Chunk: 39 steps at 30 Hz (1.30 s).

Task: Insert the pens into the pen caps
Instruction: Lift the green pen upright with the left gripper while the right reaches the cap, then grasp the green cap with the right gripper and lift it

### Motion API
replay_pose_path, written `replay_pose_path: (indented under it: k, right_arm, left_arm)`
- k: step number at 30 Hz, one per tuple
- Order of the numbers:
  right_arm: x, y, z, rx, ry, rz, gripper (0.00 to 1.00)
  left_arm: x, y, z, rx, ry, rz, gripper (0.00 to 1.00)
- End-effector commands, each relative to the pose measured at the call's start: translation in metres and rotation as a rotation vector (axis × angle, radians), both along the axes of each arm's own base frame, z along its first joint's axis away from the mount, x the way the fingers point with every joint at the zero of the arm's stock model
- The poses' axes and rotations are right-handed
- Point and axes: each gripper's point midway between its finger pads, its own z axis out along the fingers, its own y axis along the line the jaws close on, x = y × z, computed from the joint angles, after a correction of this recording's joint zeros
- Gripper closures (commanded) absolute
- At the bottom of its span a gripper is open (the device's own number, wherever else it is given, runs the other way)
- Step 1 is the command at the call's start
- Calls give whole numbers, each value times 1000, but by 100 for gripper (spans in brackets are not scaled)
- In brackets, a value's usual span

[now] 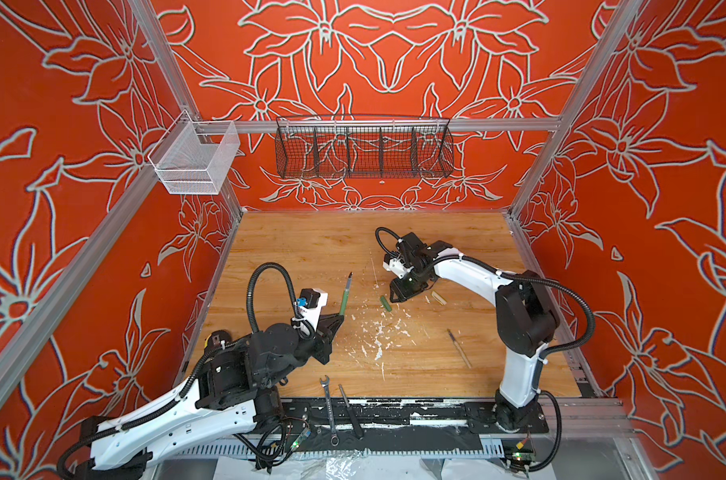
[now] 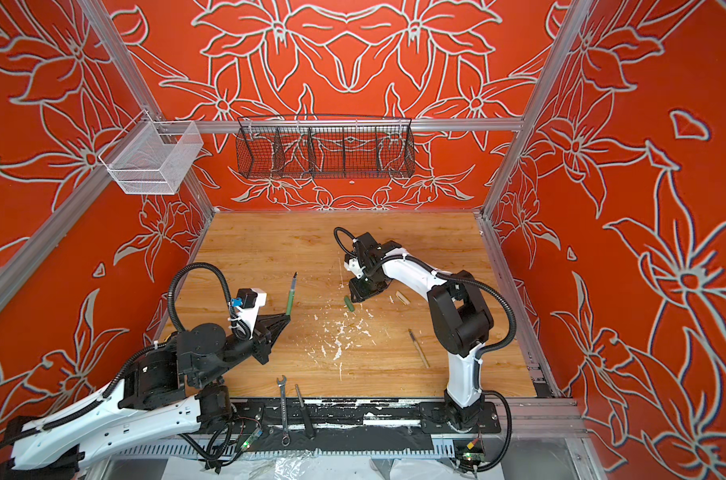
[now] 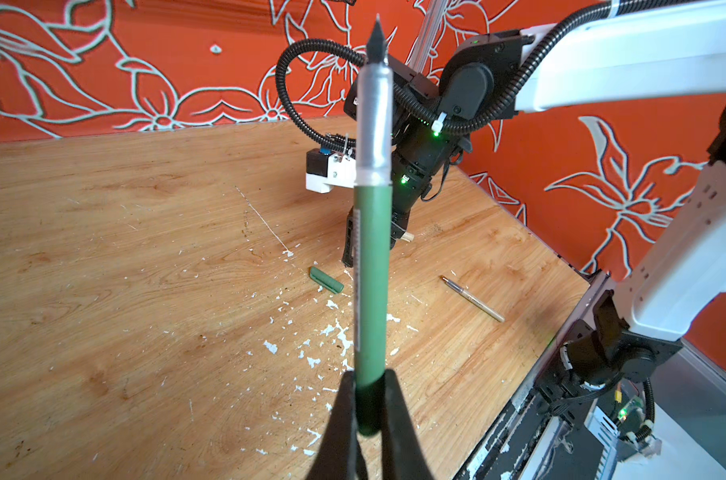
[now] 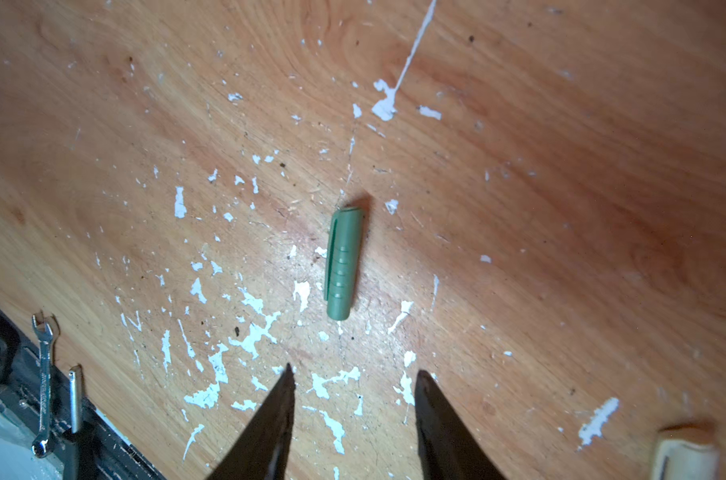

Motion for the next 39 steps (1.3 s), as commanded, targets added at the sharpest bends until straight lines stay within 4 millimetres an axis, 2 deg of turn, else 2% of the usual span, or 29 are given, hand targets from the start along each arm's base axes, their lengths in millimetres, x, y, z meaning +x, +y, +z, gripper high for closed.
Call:
replay_pose_path:
  k: [1, 8, 25, 39]
  right_arm:
    - [-1, 7, -9, -11, 38, 64, 53]
    - [12, 17, -24, -23, 60, 78, 54]
    - [9, 33, -43, -70, 109, 102, 60]
    - [9, 28, -52, -99, 128, 99, 66]
  left_arm:
    - [-2, -1, 2, -14, -17, -16, 100]
    - [-2, 3, 3, 1, -27, -7, 100]
    - [-7, 15, 2, 4, -35, -2, 100]
    - [-8, 18, -4, 16, -22, 3, 100]
